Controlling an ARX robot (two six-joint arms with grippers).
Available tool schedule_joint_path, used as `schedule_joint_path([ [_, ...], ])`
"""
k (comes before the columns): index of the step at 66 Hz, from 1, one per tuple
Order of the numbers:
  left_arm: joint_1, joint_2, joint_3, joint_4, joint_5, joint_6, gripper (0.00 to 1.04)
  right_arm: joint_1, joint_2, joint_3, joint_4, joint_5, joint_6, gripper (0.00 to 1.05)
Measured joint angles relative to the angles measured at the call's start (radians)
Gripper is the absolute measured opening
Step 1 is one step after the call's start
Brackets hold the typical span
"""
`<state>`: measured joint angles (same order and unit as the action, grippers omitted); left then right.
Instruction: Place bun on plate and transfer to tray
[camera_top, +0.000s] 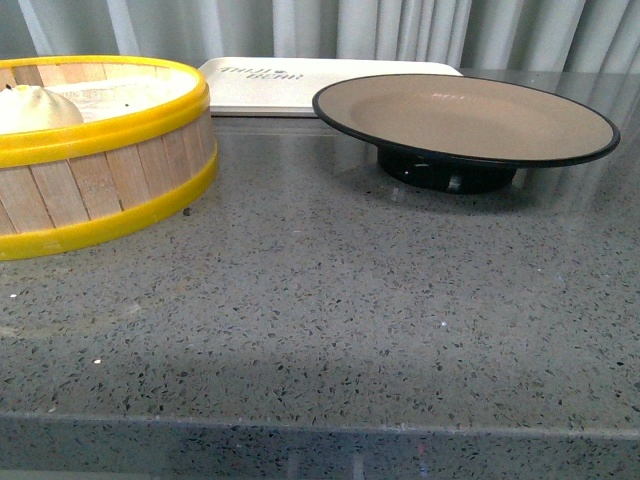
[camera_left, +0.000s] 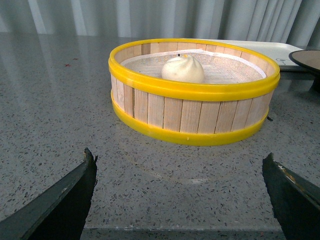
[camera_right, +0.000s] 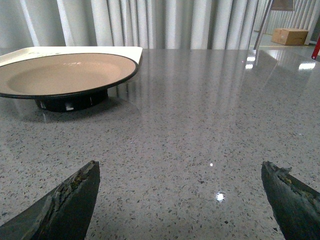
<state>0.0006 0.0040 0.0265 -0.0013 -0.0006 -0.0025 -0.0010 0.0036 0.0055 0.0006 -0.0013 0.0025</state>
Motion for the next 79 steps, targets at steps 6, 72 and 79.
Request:
schedule_joint_path([
  [6,0.0,0.0,0.0,0.0,0.0,0.0,0.98,0.0,0.0,0.0,0.0,0.0,0.0,0.96],
  [72,0.119,0.428,0.343,-0.467,0.194,-0.123,0.98,0.0,0.0,0.0,0.0,0.0,0.0,0.96],
  [79,0.168,0.502,0.463,-0.398,0.199,-0.102,0.98,0.0,0.0,0.0,0.0,0.0,0.0,0.96],
])
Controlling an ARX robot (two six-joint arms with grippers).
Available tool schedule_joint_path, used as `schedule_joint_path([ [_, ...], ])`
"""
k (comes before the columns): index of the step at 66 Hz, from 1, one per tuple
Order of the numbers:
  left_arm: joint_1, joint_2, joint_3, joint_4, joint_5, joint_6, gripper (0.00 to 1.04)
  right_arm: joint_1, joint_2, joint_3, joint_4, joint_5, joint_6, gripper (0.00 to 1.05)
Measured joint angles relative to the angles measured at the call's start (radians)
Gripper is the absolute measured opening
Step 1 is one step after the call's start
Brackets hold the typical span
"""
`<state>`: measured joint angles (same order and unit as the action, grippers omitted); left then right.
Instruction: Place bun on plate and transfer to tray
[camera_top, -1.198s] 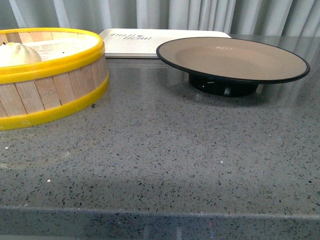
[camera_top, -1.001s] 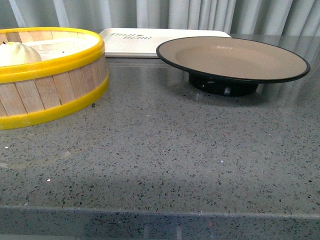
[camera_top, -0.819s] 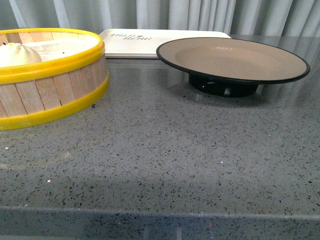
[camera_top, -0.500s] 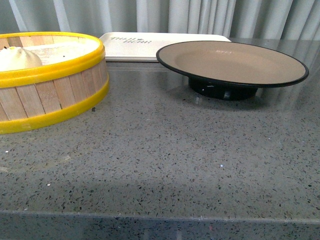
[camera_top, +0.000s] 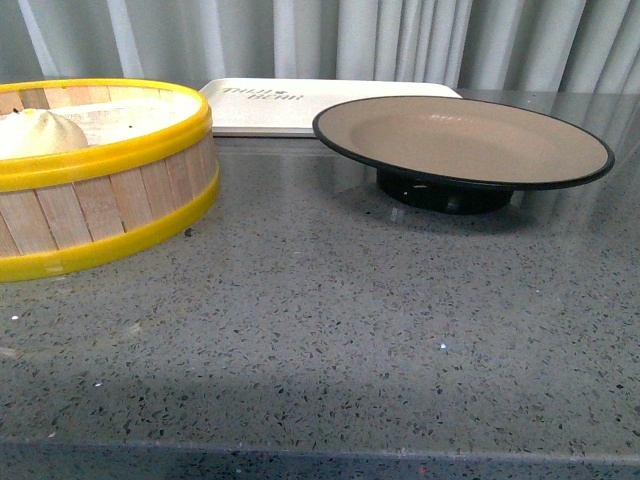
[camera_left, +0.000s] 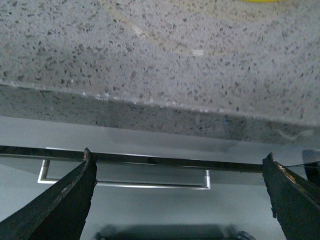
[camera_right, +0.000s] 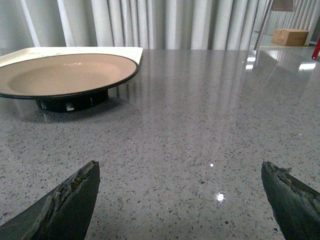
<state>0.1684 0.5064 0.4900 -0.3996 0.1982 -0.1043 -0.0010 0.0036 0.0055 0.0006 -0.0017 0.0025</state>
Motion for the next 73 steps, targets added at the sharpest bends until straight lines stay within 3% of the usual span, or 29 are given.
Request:
schedule_joint_path([
  [12,-0.008,0.22,0.205,0.127,-0.051,0.044,0.98,0.0,0.0,0.0,0.0,0.001,0.0,0.96],
  [30,-0.222,0.644,0.608,0.152,-0.166,0.124,0.98,0.0,0.0,0.0,0.0,0.0,0.0,0.96],
  [41,-0.304,0.86,0.777,0.104,-0.241,0.161,0.98,0.0,0.0,0.0,0.0,0.0,0.0,0.96],
  [53,-0.323,0.932,0.797,0.075,-0.296,0.178,0.98,0.0,0.0,0.0,0.0,0.0,0.0,0.96],
  [73,-0.322,0.927,0.754,0.049,-0.31,0.18,0.98,0.0,0.0,0.0,0.0,0.0,0.0,0.96],
])
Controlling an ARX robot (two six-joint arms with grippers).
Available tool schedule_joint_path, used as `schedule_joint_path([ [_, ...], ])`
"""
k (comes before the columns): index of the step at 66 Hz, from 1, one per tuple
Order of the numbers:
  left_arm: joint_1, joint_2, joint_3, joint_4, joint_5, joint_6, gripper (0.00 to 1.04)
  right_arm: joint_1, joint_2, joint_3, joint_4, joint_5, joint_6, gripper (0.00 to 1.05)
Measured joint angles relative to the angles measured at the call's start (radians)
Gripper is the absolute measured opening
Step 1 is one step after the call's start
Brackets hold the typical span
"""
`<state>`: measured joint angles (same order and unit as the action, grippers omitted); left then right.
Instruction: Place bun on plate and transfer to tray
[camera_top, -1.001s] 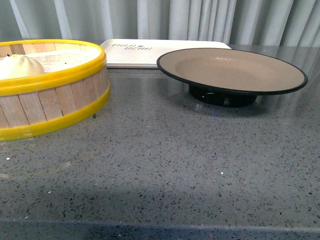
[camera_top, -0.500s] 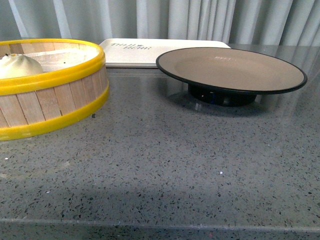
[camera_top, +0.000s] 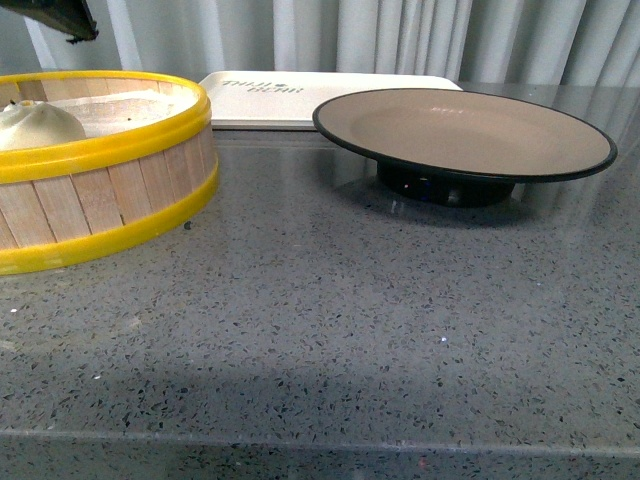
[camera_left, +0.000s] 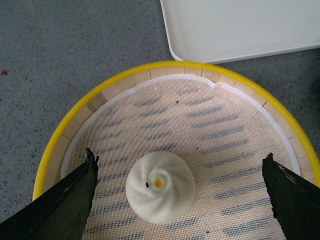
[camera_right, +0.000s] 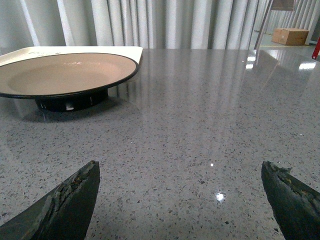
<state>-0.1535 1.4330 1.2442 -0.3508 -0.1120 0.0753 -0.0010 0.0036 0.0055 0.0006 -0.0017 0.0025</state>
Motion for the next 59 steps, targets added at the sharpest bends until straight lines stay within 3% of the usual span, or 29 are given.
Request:
schedule_joint_path([
  [59,0.0,0.078,-0.059,0.038,-0.053,-0.005,0.98,0.0,0.0,0.0,0.0,0.0,0.0,0.96],
])
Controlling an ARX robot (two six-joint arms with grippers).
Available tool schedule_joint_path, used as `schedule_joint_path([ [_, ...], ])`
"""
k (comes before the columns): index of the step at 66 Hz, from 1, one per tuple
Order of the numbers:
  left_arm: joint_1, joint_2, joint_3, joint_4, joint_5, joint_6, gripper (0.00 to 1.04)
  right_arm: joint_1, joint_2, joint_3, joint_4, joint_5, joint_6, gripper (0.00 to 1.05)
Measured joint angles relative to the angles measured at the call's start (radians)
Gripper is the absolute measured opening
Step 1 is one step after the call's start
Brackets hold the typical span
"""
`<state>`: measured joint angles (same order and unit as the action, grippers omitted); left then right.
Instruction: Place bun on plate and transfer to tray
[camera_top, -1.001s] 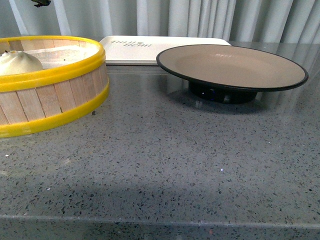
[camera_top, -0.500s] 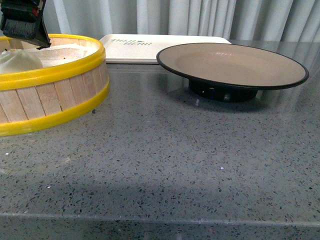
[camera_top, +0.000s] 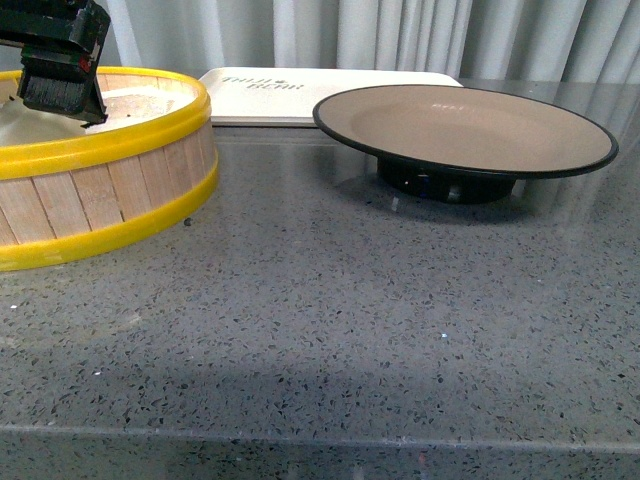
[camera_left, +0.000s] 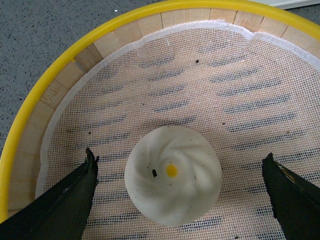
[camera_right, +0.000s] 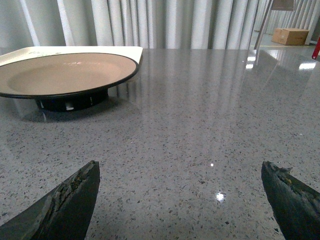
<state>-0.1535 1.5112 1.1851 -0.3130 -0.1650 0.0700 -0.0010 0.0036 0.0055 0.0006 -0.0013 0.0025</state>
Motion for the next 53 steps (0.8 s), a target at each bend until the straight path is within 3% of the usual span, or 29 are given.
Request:
schedule_joint_path([
  [7,-0.002,0.006,0.0,0.0,-0.001,0.0,0.94,0.0,0.0,0.0,0.0,0.0,0.0,0.96],
  [16,-0.003,0.014,0.0,-0.002,0.0,0.0,0.67,0.0,0.0,0.0,0.0,0.0,0.0,0.96],
  [42,-0.003,0.014,0.003,-0.014,-0.002,0.001,0.05,0.0,0.0,0.0,0.0,0.0,0.0,0.96],
  [53,-0.003,0.013,0.021,-0.029,-0.001,0.003,0.04,0.0,0.0,0.0,0.0,0.0,0.0,0.96],
])
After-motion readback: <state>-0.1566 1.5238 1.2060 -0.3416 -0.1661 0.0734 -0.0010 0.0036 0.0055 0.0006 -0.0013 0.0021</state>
